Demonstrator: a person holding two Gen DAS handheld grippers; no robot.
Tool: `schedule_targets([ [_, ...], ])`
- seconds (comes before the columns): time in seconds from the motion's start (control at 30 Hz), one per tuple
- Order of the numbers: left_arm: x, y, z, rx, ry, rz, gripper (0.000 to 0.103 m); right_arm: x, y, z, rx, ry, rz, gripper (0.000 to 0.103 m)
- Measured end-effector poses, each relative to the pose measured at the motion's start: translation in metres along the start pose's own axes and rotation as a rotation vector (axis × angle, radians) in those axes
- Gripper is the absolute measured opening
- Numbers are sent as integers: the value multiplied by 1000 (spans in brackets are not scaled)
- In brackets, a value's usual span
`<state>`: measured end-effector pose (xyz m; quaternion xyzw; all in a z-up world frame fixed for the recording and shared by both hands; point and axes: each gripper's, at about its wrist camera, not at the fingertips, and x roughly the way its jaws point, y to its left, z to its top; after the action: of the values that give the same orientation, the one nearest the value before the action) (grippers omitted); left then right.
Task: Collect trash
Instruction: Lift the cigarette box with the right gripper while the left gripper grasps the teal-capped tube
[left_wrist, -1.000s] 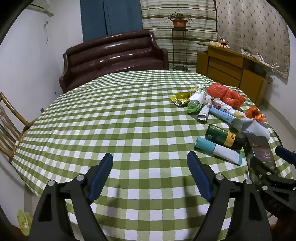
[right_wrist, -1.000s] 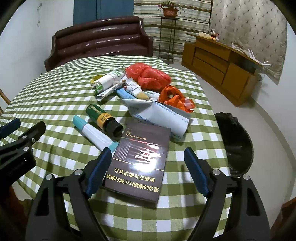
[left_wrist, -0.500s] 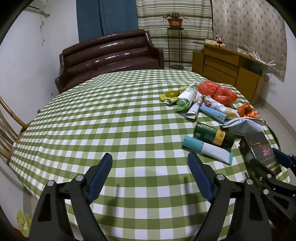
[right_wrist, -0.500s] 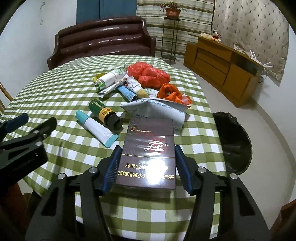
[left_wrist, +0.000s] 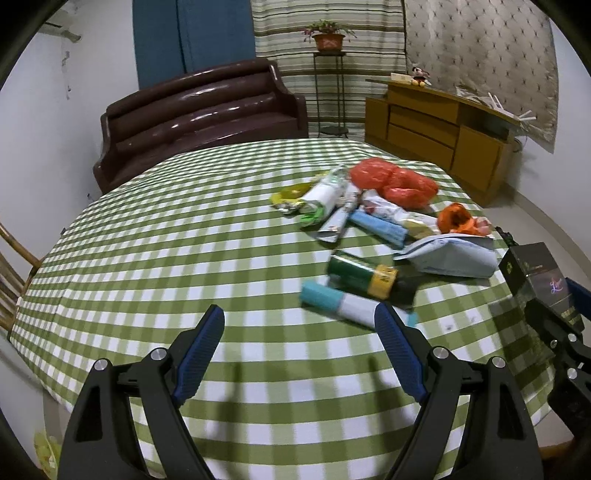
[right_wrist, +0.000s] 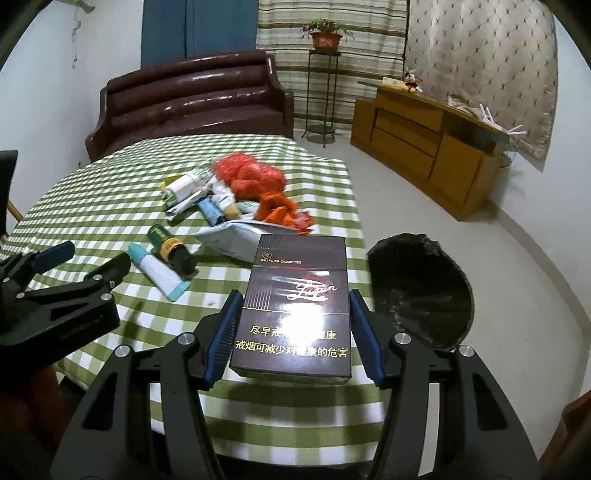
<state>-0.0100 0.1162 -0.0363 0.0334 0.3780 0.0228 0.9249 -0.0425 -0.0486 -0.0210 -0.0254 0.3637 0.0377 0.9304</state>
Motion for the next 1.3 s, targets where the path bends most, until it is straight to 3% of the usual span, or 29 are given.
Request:
schedule_targets([
  [0.47,34,-37,11,8,90,7,82,13,-44,1,62,6,-17,56],
  [0.63,45,-31,11,-19,133,9,83,20,-49,-1,76,18,-9,56],
  [0.97,36,1,-3,-34,157,7,83,27,-49,-3,83,34,-1,56],
  [1.3,28,9,-7,-41,150,-6,83,28,-47,-3,81,35,-1,56],
])
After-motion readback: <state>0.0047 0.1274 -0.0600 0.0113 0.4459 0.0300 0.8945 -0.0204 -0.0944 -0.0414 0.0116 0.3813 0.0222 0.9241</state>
